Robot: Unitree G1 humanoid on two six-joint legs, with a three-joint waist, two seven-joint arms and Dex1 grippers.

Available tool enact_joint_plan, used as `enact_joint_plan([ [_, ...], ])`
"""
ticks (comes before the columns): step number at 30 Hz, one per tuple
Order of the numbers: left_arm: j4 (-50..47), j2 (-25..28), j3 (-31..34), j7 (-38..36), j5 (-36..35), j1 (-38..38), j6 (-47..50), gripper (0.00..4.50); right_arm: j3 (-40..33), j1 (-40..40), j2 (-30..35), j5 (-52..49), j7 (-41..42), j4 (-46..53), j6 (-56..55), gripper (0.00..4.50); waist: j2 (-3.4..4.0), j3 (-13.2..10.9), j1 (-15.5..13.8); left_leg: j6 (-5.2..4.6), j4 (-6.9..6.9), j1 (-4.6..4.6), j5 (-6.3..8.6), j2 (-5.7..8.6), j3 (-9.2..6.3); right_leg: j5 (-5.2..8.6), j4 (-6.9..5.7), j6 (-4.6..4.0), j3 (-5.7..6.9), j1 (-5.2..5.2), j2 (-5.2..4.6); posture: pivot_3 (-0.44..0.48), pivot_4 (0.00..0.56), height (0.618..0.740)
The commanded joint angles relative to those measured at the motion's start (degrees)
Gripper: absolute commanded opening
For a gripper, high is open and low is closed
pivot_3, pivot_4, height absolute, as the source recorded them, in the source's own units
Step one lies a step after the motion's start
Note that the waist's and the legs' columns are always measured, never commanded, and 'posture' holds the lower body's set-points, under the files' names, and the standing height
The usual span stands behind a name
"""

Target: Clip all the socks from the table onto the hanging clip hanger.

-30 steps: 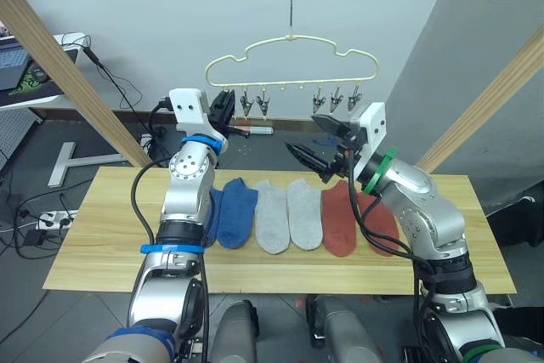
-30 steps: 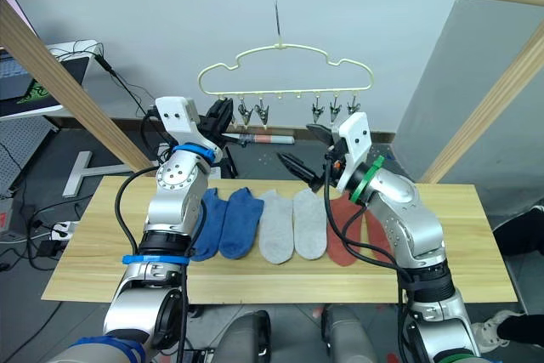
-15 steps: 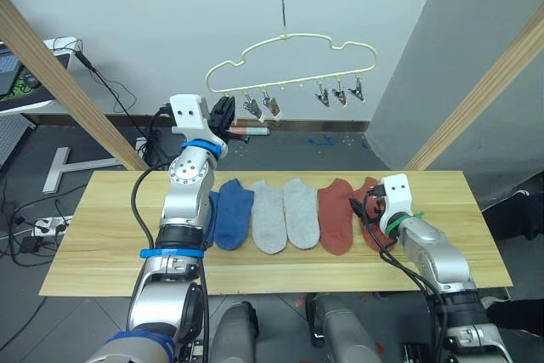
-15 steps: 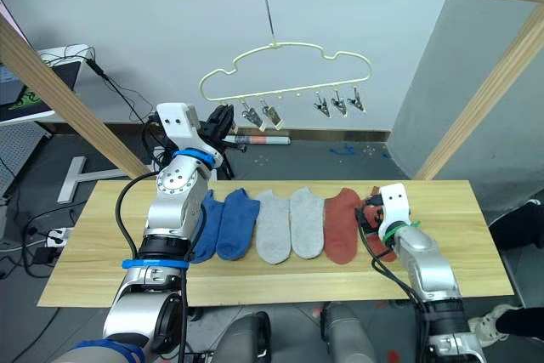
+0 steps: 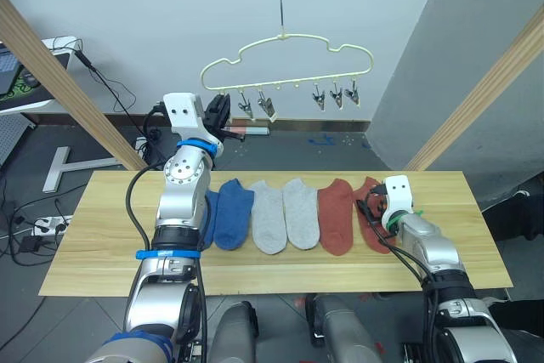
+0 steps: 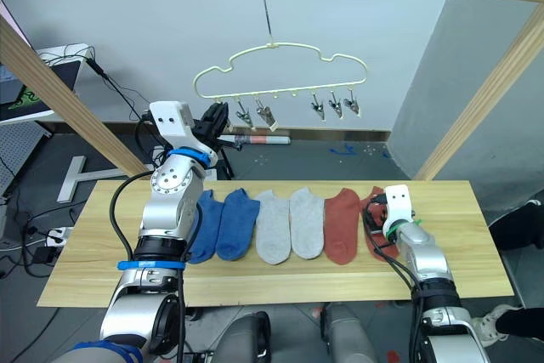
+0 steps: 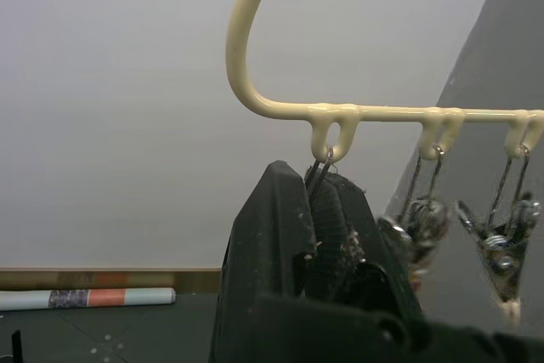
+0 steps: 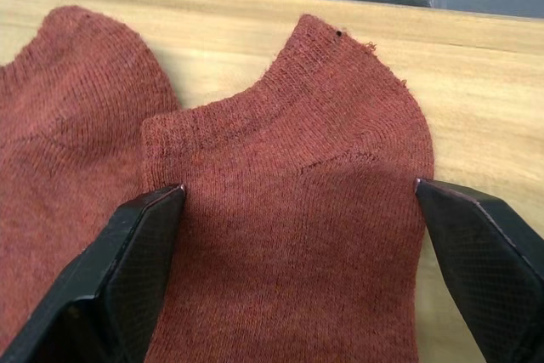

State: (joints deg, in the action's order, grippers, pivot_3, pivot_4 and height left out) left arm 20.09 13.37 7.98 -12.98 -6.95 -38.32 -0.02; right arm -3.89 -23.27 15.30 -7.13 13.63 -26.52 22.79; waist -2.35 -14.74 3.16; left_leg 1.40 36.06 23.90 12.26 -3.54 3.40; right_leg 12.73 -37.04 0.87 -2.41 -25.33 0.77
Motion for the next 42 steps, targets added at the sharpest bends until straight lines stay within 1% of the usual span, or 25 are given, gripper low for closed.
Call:
enact_joint_plan([
  [1, -2.52, 0.27, 0.68, 0.59, -0.60, 0.28, 0.17, 0.00, -1.54, 0.66, -0.39, -0.59, -0.24, -2.27, 0.54, 3.54, 0.00, 0.00, -0.01, 0.00, 0.00, 0.00, 0.00, -0.01, -0.01, 0.00, 0.00, 0.00, 0.00, 0.01, 0.00, -0.034, 0.278, 0.740],
  [6, -2.57, 0.38, 0.94, 0.32, -0.76, 0.31, 0.45, 0.00, 1.58, 2.95, 1.98, 2.62, 3.09, -2.75, -2.03, 1.76, 0.00, 0.01, -0.01, 0.00, 0.00, -0.03, 0.00, -0.01, -0.02, 0.00, 0.00, 0.00, 0.00, 0.03, 0.00, -0.032, 0.272, 0.740],
  [10, -2.44, 0.38, 0.98, 0.07, -0.85, 0.31, 0.38, 0.00, 5.65, 4.62, 5.06, 6.62, 5.80, -1.52, -8.24, 0.26, -0.01, 0.01, -0.10, 0.00, 0.00, -0.05, 0.00, 0.01, -0.04, 0.00, 0.00, 0.00, 0.02, 0.06, 0.00, -0.036, 0.269, 0.740],
  [11, -2.47, 0.34, 1.05, -0.06, -1.06, 0.30, 0.53, 0.00, 6.71, 5.40, 6.25, 7.58, 7.01, -0.27, -10.01, 0.02, 0.00, 0.01, -0.13, 0.00, 0.01, -0.05, 0.00, 0.01, -0.03, 0.00, 0.00, 0.00, 0.02, 0.06, 0.00, -0.036, 0.269, 0.740],
  [13, -2.86, 0.14, 1.25, -0.29, -1.68, 0.42, 1.12, 0.00, 7.82, 6.87, 8.03, 8.19, 9.14, 2.33, -12.16, 0.02, -0.01, 0.01, -0.20, 0.00, 0.00, -0.04, 0.00, 0.02, -0.02, 0.00, 0.01, 0.00, 0.01, 0.06, -0.03, -0.035, 0.265, 0.740],
  [15, -3.43, -0.07, 2.10, -0.90, -3.79, 0.47, 2.75, 0.00, 9.21, 8.63, 10.88, 8.81, 12.73, 7.33, -14.87, 0.02, -0.01, 0.01, -0.31, 0.00, 0.00, -0.02, 0.00, 0.01, 0.00, 0.00, 0.02, 0.01, 0.01, 0.05, -0.04, -0.035, 0.265, 0.740],
  [17, -4.74, -0.74, 3.84, -1.18, -7.66, 0.53, 6.26, 0.00, 10.81, 9.76, 13.55, 9.57, 16.55, 12.81, -18.77, 0.02, 0.00, 0.01, -0.12, 0.00, 0.00, -0.01, 0.00, 0.02, 0.01, 0.00, 0.02, 0.01, 0.00, 0.02, -0.04, -0.034, 0.266, 0.740],
  [19, -6.27, -1.26, 5.25, -1.55, -11.32, 0.51, 9.97, 0.00, 12.25, 9.83, 15.43, 11.11, 18.21, 16.38, -20.67, 0.02, 0.00, 0.00, 0.24, 0.00, 0.00, -0.04, 0.00, 0.02, 0.03, 0.00, 0.00, 0.02, -0.03, 0.01, -0.02, -0.034, 0.266, 0.740],
  [21, -8.27, -1.40, 6.22, -2.03, -14.31, 0.87, 13.65, 0.00, 13.21, 9.58, 15.83, 11.24, 19.81, 19.88, -20.53, 0.02, 0.00, 0.01, 0.26, 0.01, 0.03, -0.10, 0.00, 0.01, 0.01, -0.01, -0.07, 0.03, -0.01, 0.03, 0.04, -0.035, 0.266, 0.740],
  [23, -10.87, -2.26, 9.23, -1.54, -21.39, 0.98, 20.61, 0.00, 16.71, 7.16, 15.39, 12.30, 22.88, 24.74, -21.46, 0.02, -0.01, 0.00, 0.32, 0.02, 0.03, -0.12, -0.01, -0.03, -0.04, -0.01, -0.12, 0.03, 0.03, 0.03, 0.10, -0.034, 0.265, 0.740],
  [25, -12.95, -2.73, 11.44, -1.09, -26.72, 1.27, 25.96, 0.00, 19.68, 4.35, 14.15, 13.33, 24.90, 27.11, -21.36, 0.02, -0.01, 0.00, 0.44, 0.02, 0.03, -0.14, -0.01, -0.07, -0.05, -0.01, -0.18, 0.03, 0.02, 0.00, 0.15, -0.034, 0.263, 0.740],
  [29, -16.51, -2.83, 12.35, -0.73, -32.12, 2.19, 32.14, 0.00, 22.97, -2.20, 9.34, 15.12, 24.60, 24.60, -20.85, 0.02, -0.01, 0.00, 0.09, 0.05, 0.03, -0.13, -0.03, -0.07, -0.12, -0.01, -0.18, 0.02, 0.07, 0.01, 0.16, -0.034, 0.263, 0.740],
  [31, -17.44, -2.61, 12.18, -0.60, -33.08, 2.47, 33.55, 0.00, 23.65, -3.71, 7.99, 15.39, 24.91, 23.48, -20.57, 0.02, -0.01, 0.00, -0.15, 0.07, 0.04, -0.08, -0.04, -0.03, -0.11, -0.01, -0.11, 0.02, 0.07, 0.01, 0.10, -0.034, 0.263, 0.740],
  [36, -20.03, -2.45, 12.08, -0.88, -36.04, 3.26, 36.98, 0.00, 26.77, -11.50, 2.54, 18.29, 23.49, 14.55, -24.26, 0.02, -0.04, -0.01, -0.42, 0.08, 0.06, -0.03, -0.04, -0.01, -0.05, -0.01, -0.03, 0.02, 0.02, 0.03, -0.09, -0.034, 0.263, 0.740],
  [37, -20.64, -2.39, 11.98, -0.86, -36.41, 3.46, 37.55, 0.00, 27.19, -12.74, 1.69, 18.74, 23.36, 12.95, -25.00, 0.02, -0.05, -0.02, -0.50, 0.08, 0.07, -0.01, -0.04, -0.01, -0.05, -0.02, -0.04, 0.02, 0.02, 0.02, -0.09, 0.000, 0.269, 0.740],
  [42, -22.43, -2.45, 11.71, -0.54, -37.43, 4.34, 38.82, 0.00, 28.11, -15.94, -0.12, 20.64, 23.19, 9.01, -27.08, 0.02, -0.06, -0.02, -1.09, 0.08, 0.06, -0.02, -0.04, -0.02, -0.10, -0.02, -0.06, 0.01, 0.06, 0.02, -0.08, 0.010, 0.272, 0.740],
])
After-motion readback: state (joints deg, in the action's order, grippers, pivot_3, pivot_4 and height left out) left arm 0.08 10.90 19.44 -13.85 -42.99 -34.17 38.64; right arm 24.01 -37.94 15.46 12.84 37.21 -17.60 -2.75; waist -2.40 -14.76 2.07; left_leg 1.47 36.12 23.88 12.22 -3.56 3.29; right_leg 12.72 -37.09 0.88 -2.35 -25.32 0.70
